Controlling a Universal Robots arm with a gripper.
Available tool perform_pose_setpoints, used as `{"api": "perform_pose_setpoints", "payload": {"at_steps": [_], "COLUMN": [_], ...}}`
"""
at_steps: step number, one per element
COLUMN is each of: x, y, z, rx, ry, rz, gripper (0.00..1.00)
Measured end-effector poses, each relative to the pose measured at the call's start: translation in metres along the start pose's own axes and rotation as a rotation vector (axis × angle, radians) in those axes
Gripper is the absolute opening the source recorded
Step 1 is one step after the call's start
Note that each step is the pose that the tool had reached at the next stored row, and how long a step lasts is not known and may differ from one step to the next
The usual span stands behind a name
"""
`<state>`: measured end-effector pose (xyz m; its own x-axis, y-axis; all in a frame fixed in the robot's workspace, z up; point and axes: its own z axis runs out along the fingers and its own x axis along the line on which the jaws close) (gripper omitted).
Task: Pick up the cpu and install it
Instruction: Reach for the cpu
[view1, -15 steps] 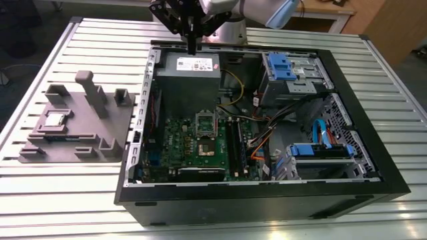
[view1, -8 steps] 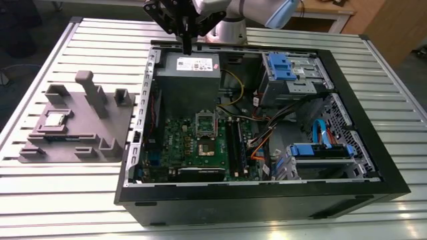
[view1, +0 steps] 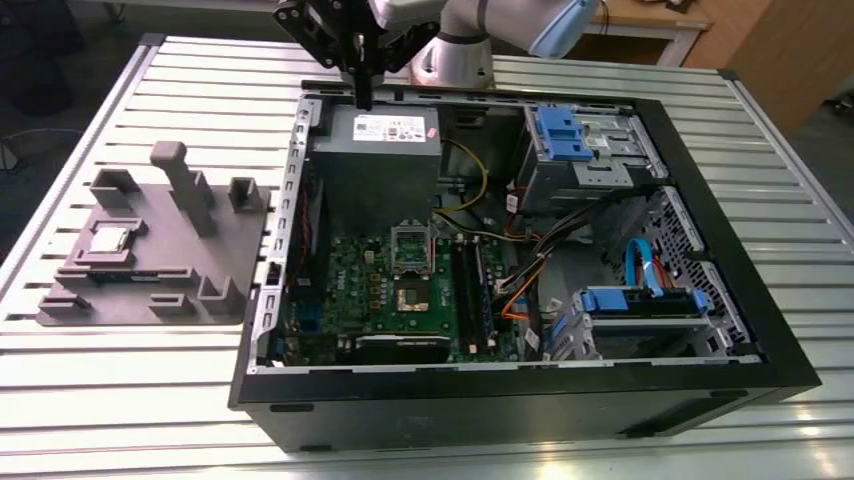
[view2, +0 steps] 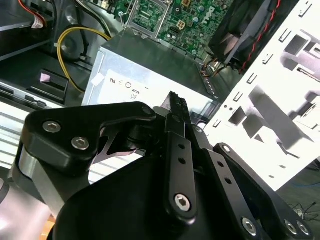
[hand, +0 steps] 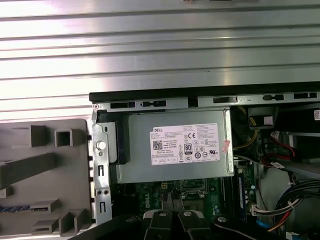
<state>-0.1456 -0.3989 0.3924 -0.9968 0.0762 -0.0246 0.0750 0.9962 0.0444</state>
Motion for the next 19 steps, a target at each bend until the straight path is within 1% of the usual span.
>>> {"api": "perform_pose_setpoints", "payload": {"at_steps": [19], "x": [0.0118], "y": [-0.0009], "z": [0.0006], "rx": [0.0001], "ry": [0.0003], "rz": [0.0], "gripper": [0.1]}}
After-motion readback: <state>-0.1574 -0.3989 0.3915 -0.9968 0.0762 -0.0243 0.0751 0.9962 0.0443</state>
